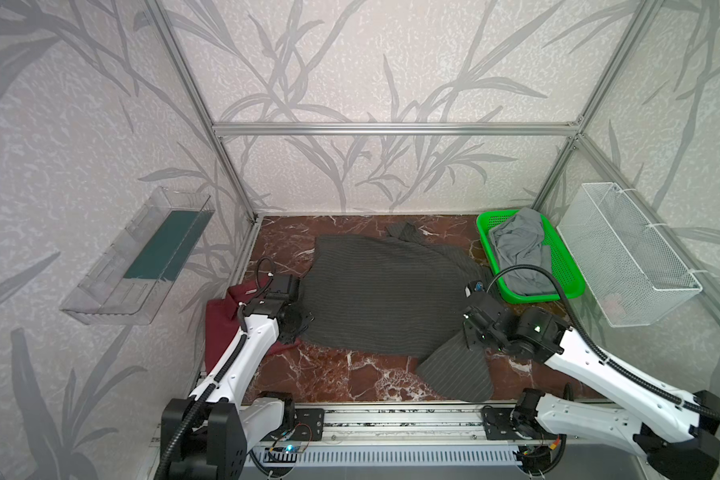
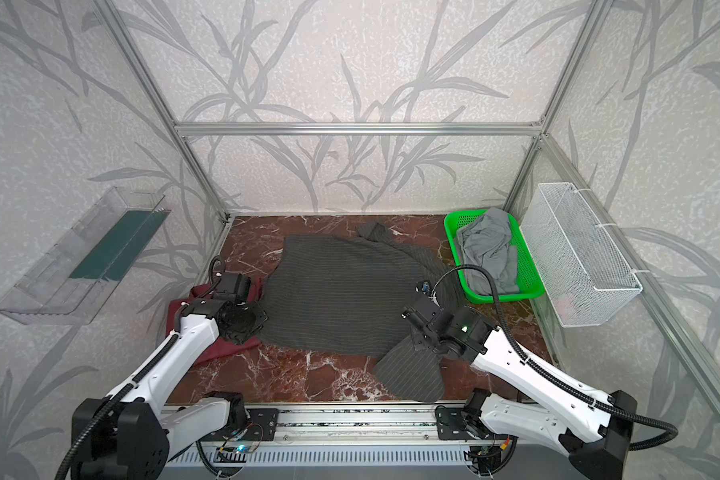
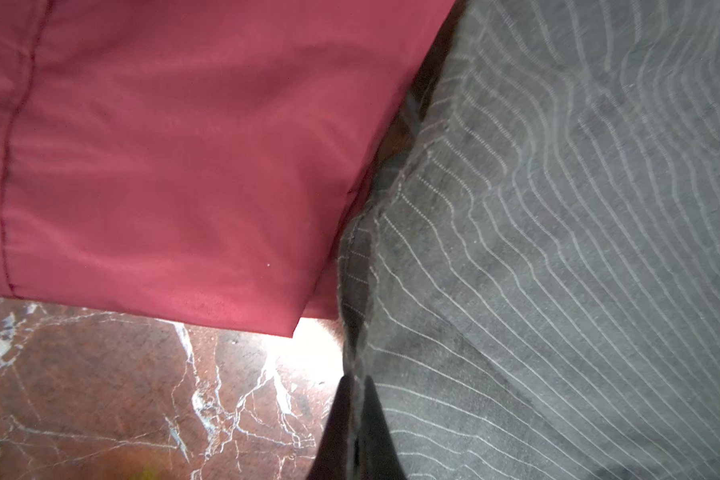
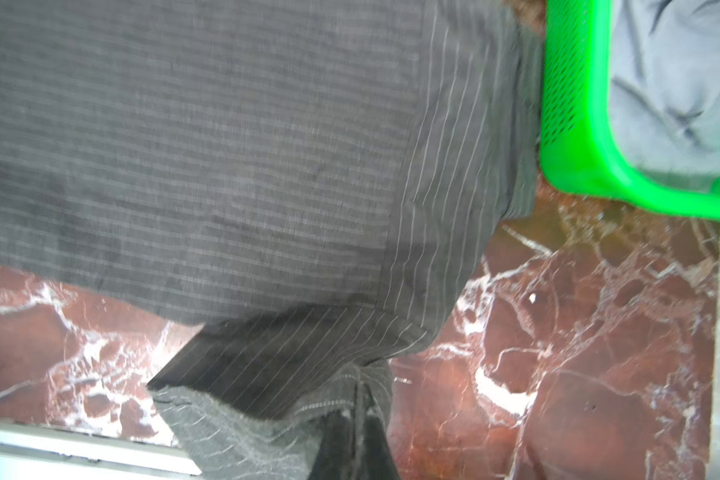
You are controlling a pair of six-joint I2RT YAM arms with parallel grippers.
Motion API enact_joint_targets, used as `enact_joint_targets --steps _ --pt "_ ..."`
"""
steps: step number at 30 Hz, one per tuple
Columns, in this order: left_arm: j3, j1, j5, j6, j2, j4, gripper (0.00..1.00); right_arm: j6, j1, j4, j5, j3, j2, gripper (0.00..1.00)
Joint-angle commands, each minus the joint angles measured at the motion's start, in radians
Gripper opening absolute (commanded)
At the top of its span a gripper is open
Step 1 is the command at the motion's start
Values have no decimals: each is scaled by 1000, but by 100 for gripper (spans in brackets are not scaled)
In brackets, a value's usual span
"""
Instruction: Fold and stack the long sleeve shirts
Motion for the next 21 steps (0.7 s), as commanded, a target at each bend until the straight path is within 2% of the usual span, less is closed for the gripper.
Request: enact_joint_targets --steps 1,10,17,21 --pt "58 12 8 -6 25 -44 0 -99 -63 46 -11 69 7 0" --pt "132 31 28 -18 89 -63 0 -195 -175 100 -52 251 94 0" --pt "186 43 33 -26 137 -70 0 -207 -298 188 -149 325 156 0" --pt "221 46 24 -21 169 -74 0 -214 -331 218 -164 369 212 0"
